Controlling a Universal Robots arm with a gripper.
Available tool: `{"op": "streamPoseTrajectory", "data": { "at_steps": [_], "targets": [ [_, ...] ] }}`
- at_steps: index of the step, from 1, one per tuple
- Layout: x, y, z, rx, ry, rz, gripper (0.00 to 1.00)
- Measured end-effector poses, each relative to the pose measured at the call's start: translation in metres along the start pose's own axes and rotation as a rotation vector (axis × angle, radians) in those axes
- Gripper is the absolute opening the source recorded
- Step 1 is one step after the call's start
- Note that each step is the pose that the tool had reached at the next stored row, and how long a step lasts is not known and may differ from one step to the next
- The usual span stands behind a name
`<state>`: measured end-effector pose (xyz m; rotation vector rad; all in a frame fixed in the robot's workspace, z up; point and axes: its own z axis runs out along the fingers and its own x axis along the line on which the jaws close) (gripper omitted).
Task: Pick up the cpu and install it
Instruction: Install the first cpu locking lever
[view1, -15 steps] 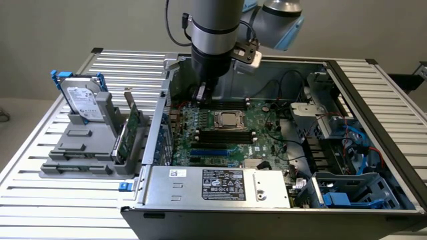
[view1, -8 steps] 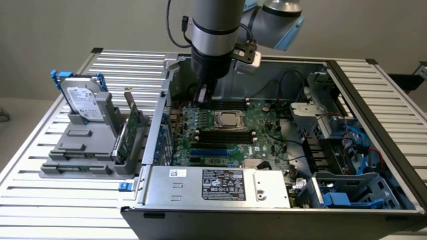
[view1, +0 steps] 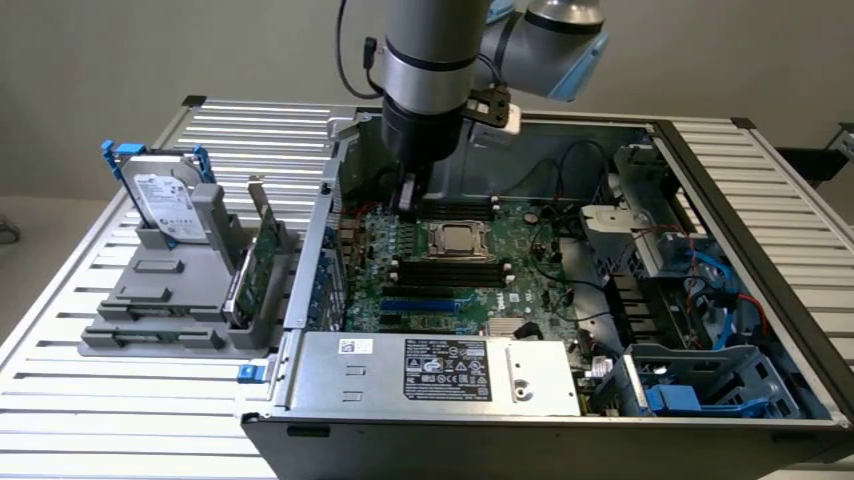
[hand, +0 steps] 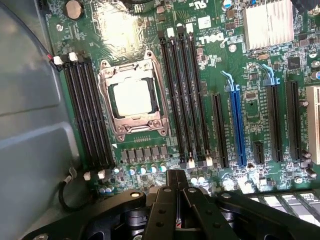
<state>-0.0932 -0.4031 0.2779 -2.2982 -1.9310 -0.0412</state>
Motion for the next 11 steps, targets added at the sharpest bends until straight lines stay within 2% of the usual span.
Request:
{"op": "streamPoseTrajectory", "data": {
  "at_steps": [5,11],
  "targets": [
    [-0.0001,0.0001,0.0020,0.0011,-0.0288,-0.043,0.11],
    [-0.0001,0.0001,0.0021,0.0017,-0.0298,-0.049,0.11]
  ]
}}
